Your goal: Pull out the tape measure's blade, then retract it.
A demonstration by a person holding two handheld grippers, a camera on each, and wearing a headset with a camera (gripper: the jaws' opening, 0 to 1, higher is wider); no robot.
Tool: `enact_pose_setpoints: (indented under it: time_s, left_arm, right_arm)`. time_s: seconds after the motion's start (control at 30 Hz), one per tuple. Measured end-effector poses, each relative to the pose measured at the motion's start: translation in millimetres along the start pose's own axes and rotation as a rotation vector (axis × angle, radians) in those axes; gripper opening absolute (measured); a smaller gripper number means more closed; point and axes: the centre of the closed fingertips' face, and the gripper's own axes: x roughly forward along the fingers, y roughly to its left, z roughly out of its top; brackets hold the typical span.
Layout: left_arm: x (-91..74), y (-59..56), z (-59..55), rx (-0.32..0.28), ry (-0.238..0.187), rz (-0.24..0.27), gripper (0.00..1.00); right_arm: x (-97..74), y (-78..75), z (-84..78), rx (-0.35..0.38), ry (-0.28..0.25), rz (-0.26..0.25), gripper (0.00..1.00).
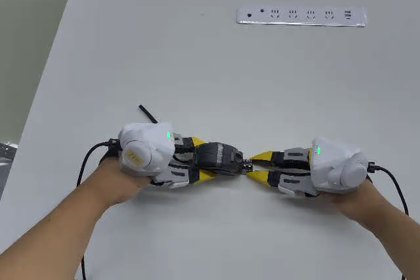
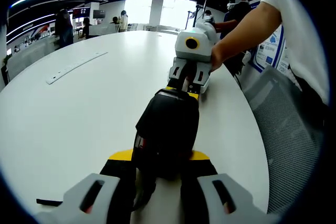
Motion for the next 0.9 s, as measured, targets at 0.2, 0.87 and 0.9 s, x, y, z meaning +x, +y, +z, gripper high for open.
enact_pose_setpoints:
  time_s: [0.2,0.87,0.9]
  left_arm:
    - [-0.1,-0.3,-0.1,-0.003,0.000,-0.001,0.29]
    - [0.7,0.0,-0.1,-0.001,0.006,-0.005,0.29]
    - [0.7,0.0,0.0,-0.001,0.005,-0.005,0.29]
  right_arm:
    - [-5.8,0.0,-1.8,0.001,0.000,-0.003,0.10]
    - [-22.6,-3.0,-8.7,0.013,-0.005,-0.018,0.10]
    - [-23.7,-3.0,-9.0,0.013,-0.005,-0.020,0.10]
